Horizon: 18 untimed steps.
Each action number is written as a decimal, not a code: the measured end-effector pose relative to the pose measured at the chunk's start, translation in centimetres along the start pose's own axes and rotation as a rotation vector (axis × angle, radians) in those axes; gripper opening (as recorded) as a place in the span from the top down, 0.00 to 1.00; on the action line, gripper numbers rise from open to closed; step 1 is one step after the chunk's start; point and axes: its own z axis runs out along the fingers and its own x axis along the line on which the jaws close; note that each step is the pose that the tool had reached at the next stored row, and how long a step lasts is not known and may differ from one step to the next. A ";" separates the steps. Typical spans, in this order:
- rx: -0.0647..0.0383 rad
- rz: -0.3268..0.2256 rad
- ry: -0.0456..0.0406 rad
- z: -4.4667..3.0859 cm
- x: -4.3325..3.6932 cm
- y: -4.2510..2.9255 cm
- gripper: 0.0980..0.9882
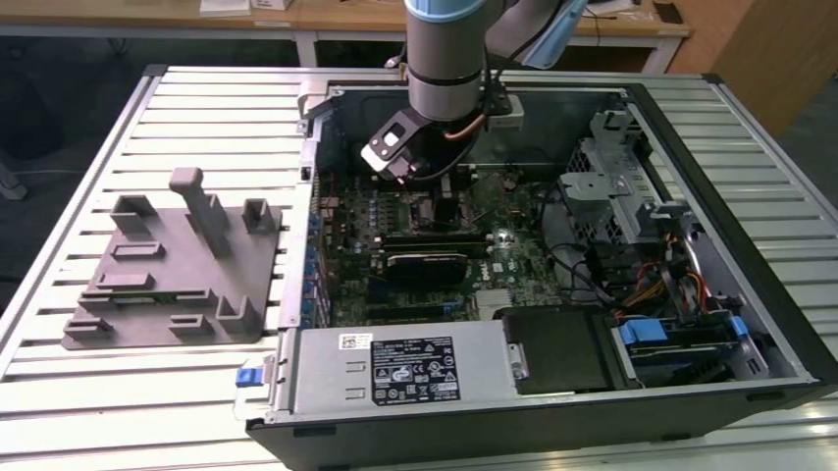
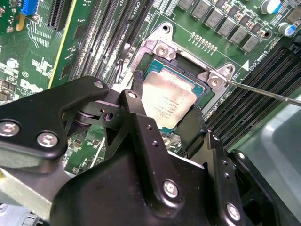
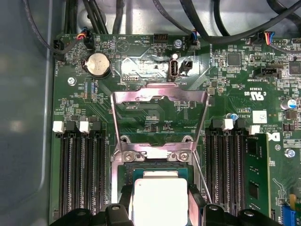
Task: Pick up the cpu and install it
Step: 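Place the cpu into insertion slot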
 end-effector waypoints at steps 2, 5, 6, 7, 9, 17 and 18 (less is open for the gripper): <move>0.000 0.000 0.0006 0.10 0.02 -0.01 0.50; 0.000 0.000 0.0004 0.13 0.01 -0.01 0.50; 0.000 0.000 0.0005 0.14 0.02 -0.01 0.50; 0.000 0.000 0.0008 0.15 0.04 -0.01 0.50; 0.000 0.000 0.0009 0.16 0.06 0.00 0.50; 0.000 0.000 0.0007 0.21 0.08 0.04 0.50; 0.000 0.000 0.0009 0.22 0.08 0.04 0.50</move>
